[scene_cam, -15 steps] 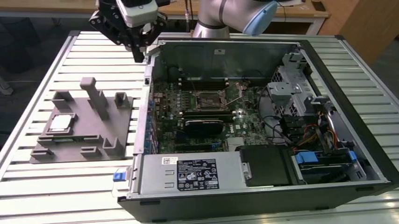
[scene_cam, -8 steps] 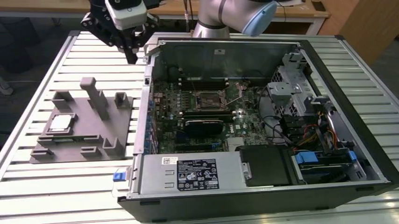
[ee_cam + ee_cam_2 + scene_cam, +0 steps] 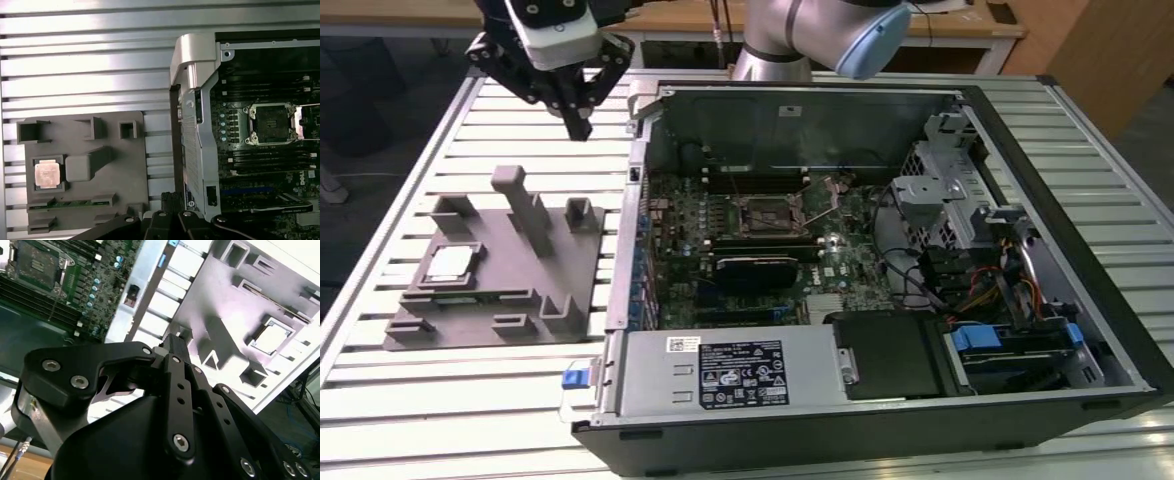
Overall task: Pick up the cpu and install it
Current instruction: 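Reach for the cpu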
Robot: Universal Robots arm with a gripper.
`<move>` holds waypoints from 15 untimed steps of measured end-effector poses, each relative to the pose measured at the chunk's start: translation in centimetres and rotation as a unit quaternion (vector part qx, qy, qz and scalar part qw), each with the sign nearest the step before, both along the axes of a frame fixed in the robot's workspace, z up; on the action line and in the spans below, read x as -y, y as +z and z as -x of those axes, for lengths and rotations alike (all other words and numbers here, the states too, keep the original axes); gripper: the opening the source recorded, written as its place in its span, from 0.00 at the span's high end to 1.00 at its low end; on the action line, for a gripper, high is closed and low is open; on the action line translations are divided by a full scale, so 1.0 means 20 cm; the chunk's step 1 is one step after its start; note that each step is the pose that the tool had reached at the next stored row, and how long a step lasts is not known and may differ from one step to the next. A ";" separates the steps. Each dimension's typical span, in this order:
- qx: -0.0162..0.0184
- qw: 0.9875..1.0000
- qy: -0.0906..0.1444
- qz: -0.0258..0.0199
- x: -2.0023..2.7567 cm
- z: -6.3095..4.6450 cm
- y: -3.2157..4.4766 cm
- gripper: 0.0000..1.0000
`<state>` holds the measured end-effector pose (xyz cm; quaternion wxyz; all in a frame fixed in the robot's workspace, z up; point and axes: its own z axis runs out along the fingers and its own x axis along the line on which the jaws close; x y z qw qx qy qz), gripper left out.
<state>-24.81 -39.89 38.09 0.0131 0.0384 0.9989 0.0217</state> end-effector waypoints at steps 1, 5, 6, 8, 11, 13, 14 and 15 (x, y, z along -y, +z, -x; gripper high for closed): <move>0.000 1.000 0.000 0.000 0.000 0.01 -0.002 0.89; 0.000 1.000 0.000 0.000 0.000 0.07 -0.012 0.89; 0.000 1.000 0.000 0.000 0.000 0.08 -0.014 0.89; 0.000 1.000 0.000 0.000 0.000 0.10 -0.019 0.89; 0.000 1.000 0.000 0.000 -0.001 0.13 -0.028 0.89; 0.000 1.000 0.000 0.000 -0.001 0.16 -0.034 0.89; 0.000 1.000 0.000 0.000 -0.001 0.17 -0.037 0.89; 0.000 1.000 0.000 0.000 -0.001 0.18 -0.041 0.89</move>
